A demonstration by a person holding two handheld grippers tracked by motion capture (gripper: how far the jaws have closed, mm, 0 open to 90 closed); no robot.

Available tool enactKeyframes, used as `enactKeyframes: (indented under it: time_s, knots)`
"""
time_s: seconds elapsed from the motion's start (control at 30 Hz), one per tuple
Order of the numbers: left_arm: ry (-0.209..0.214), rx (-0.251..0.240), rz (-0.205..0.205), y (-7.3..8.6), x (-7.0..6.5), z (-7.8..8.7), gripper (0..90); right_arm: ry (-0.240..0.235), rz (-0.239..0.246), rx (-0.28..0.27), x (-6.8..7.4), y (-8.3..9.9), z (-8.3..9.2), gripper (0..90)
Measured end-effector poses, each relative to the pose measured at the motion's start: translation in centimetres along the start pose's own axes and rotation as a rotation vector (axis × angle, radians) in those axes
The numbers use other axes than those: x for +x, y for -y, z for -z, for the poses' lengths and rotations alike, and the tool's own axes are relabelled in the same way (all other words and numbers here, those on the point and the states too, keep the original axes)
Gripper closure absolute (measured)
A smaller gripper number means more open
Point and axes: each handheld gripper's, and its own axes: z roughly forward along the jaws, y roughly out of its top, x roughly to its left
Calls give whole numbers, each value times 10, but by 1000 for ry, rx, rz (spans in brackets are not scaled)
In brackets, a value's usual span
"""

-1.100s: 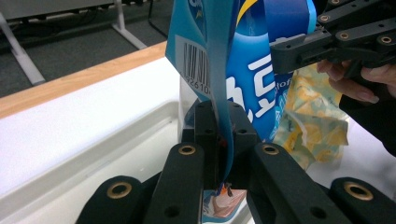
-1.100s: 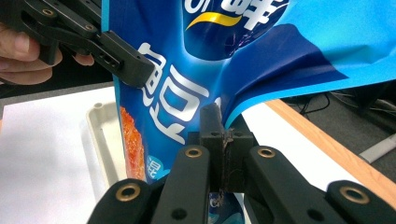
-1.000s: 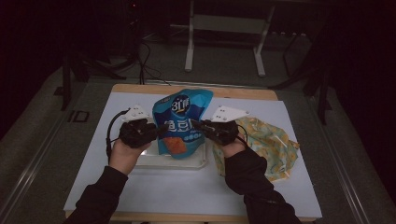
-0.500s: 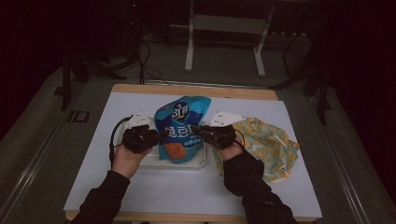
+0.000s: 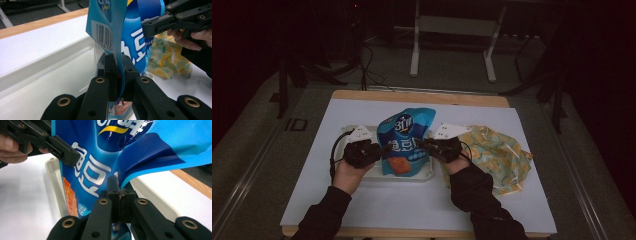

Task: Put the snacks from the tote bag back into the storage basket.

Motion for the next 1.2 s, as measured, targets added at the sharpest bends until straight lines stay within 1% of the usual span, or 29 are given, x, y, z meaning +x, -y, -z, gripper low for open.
enactKeyframes:
  time_s: [0.07,0.13,0.27,0.47,0.63,0.73,0.77,0.83,0.9,0.93,1.0,1.03,1.07,1.1,1.13,1.17,1.2]
  knots:
    - [7,-11,1,2,0,0,868,-1,-4,-4,0,2,0,893]
    - [0,-14,-15,3,-2,0,868,-7,-8,-8,0,3,0,892]
    - [1,-26,-24,6,-4,0,865,-8,-5,-7,1,5,2,891]
    - [-3,-52,-61,10,-8,0,857,-11,-16,-18,0,10,4,889]
    - [0,-61,-54,12,-7,0,856,-11,-15,-15,0,10,5,887]
    - [8,-67,-47,13,-6,1,842,-14,-27,-15,0,10,5,874]
    - [14,-71,-40,13,-5,1,834,-16,-31,-16,0,10,6,861]
    - [14,-84,-35,13,-4,3,810,-27,-54,-29,-3,9,8,806]
    - [4,-98,-34,14,-3,5,725,-35,-67,-37,-4,7,10,737]
    - [11,-107,-29,14,-2,6,707,-34,-71,-36,-5,7,11,703]
    - [10,-113,-24,14,-1,9,644,-26,-72,-31,-6,5,12,637]
    - [22,-115,-16,15,0,10,610,-25,-73,-28,-7,5,13,608]
    - [29,-118,-7,16,1,10,596,-22,-76,-25,-8,5,14,578]
    - [19,-120,-4,16,0,11,578,-26,-77,-18,-9,5,15,546]
    - [21,-118,1,17,1,11,544,-30,-74,-18,-9,5,15,532]
    - [29,-118,4,18,1,11,542,-32,-73,-15,-9,6,16,505]
    - [23,-120,4,19,1,11,533,-37,-77,-12,-9,6,16,479]
